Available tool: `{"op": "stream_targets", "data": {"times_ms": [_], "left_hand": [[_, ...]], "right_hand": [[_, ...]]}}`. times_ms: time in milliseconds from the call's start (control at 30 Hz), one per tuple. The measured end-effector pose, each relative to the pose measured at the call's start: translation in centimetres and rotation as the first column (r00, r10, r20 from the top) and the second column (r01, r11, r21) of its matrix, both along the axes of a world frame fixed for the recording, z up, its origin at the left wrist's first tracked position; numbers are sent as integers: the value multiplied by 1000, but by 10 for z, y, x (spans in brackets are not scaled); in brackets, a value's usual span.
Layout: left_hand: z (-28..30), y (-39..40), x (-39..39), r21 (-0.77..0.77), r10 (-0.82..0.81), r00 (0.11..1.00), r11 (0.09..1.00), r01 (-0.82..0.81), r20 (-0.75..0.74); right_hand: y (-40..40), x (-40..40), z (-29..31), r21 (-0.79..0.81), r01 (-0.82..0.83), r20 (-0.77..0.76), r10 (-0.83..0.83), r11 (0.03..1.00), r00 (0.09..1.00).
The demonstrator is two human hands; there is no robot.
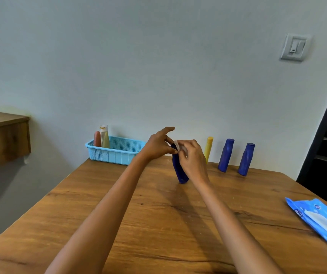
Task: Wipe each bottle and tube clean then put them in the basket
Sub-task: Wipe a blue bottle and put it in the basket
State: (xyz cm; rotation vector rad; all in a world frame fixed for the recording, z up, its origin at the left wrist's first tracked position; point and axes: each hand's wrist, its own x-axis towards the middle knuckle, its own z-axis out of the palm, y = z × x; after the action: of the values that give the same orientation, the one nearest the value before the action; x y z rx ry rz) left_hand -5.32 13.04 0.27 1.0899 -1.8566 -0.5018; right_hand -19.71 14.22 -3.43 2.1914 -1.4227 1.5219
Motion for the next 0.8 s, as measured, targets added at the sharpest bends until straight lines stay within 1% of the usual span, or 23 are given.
{"op": "stream_targets", "data": {"times_ms": [67, 167, 200, 267, 367, 433, 533, 600, 700, 800], "left_hand": [[1, 0, -5, -34, 2, 1000, 999, -1, 12], [1, 0, -5, -68, 22, 1000, 997, -21, 6], [2, 1, -4, -77, 24, 1000, 997, -23, 11], [2, 2, -4, -92, 23, 999, 996, -20, 37], [3, 2, -7, -104, 21, 998, 995, -14, 64], [4, 3, -10, -114, 20, 997, 993, -11, 72], [4, 4, -10, -123, 20, 997, 992, -10, 79], [3, 2, -7, -126, 38, 996, 992, -28, 75], [0, -1, -5, -105, 68, 996, 993, -61, 65], [-2, -2, -5, -46, 94, 994, 995, -91, 55]], "right_hand": [[-2, -5, 2, -23, 22, -42, -23, 999, 999], [-3, -15, -1, -72, -26, -160, 14, 997, 987], [-3, -18, -1, -81, -48, -170, 34, 996, 985], [-3, -23, 2, -95, -74, -137, 60, 993, 989], [-4, -23, 8, -93, -30, -96, 21, 995, 995], [-5, -20, 9, -75, -25, -124, 15, 997, 992], [-5, -20, 8, -38, -100, -185, 91, 994, 979], [-5, -24, 7, -25, -129, -118, 125, 991, 985], [-7, -23, 6, 32, -142, 61, 140, 989, 988], [-12, -15, 4, 133, -133, 123, 117, 982, 986]]}}
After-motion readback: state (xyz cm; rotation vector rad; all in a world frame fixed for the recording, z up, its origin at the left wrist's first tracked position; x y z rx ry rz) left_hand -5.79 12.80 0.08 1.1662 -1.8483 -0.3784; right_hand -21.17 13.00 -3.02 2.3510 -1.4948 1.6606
